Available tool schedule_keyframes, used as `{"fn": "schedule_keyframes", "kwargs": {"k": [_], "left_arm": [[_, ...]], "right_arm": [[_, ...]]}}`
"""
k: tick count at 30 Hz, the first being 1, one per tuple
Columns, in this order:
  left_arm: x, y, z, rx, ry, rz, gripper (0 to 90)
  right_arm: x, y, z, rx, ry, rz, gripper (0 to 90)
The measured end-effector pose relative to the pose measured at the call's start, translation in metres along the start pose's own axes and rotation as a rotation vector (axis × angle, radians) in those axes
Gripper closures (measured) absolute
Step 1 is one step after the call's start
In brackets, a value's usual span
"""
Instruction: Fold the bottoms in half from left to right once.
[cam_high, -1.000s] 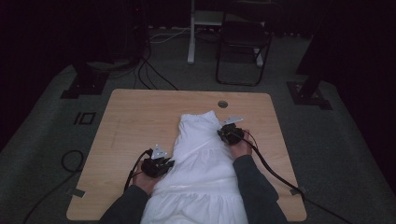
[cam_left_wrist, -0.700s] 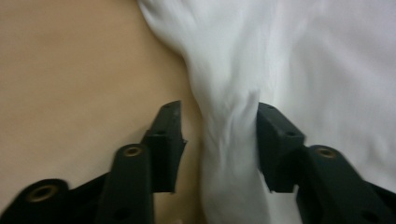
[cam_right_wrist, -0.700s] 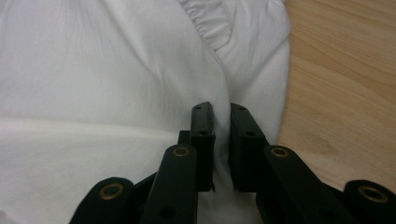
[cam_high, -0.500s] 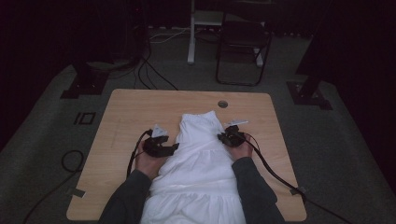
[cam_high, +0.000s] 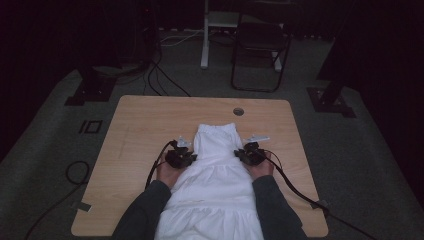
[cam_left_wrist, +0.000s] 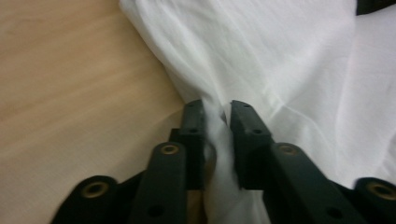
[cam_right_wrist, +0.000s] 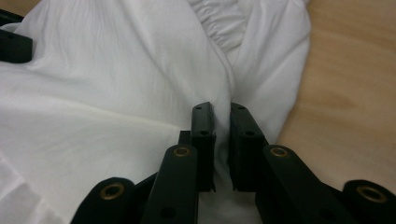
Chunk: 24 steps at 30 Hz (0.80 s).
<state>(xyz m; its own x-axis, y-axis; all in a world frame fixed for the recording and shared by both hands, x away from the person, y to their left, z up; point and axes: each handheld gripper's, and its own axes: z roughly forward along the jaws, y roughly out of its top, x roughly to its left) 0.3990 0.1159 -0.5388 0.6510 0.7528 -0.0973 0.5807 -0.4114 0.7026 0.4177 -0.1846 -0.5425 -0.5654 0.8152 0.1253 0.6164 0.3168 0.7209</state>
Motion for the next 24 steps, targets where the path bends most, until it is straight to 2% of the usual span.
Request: {"fn": "schedule_keyframes", "kwargs": {"k": [4, 7, 8, 10, 11, 13, 15, 18, 19, 21, 22, 24], "left_arm": [[-0.01, -0.013, -0.01, -0.007, -0.021, 0.02, 80.8], [-0.014, -0.018, -0.013, -0.011, -0.019, 0.029, 80.7], [-0.014, -0.018, -0.014, -0.01, -0.018, 0.03, 80.7], [-0.014, -0.017, -0.014, -0.004, -0.019, 0.031, 80.6], [-0.014, -0.017, -0.014, -0.002, -0.018, 0.033, 80.5], [-0.014, -0.017, -0.014, -0.002, -0.017, 0.037, 80.3], [-0.014, -0.017, -0.014, -0.005, -0.017, 0.035, 80.1], [-0.014, -0.018, -0.013, -0.009, -0.014, 0.035, 79.8], [-0.014, -0.018, -0.014, -0.009, -0.014, 0.035, 79.7], [-0.014, -0.018, -0.013, -0.01, -0.011, 0.036, 79.2], [-0.014, -0.017, -0.013, -0.009, -0.011, 0.036, 79.0], [-0.014, -0.017, -0.013, -0.007, -0.01, 0.038, 78.7]], "right_arm": [[0.012, -0.012, -0.012, 0.021, 0.02, -0.014, 81.0], [0.016, -0.012, -0.02, 0.067, 0.036, -0.032, 66.9], [0.016, -0.011, -0.023, 0.059, 0.032, -0.035, 62.7], [0.012, -0.003, -0.032, -0.009, 0.021, -0.016, 59.8], [0.01, 0.002, -0.036, -0.047, 0.012, 0.005, 61.1], [0.006, 0.015, -0.04, -0.098, 0.013, 0.037, 71.2], [0.006, 0.026, -0.033, -0.088, 0.008, 0.027, 75.3], [0.007, 0.033, -0.017, -0.041, -0.006, 0.028, 73.3], [0.007, 0.034, -0.011, -0.04, 0.005, 0.043, 70.1], [0.008, 0.036, -0.004, -0.054, 0.072, 0.074, 60.1], [0.009, 0.036, -0.001, -0.047, 0.084, 0.078, 57.1], [0.016, 0.036, 0.008, 0.004, 0.076, 0.059, 51.3]]}}
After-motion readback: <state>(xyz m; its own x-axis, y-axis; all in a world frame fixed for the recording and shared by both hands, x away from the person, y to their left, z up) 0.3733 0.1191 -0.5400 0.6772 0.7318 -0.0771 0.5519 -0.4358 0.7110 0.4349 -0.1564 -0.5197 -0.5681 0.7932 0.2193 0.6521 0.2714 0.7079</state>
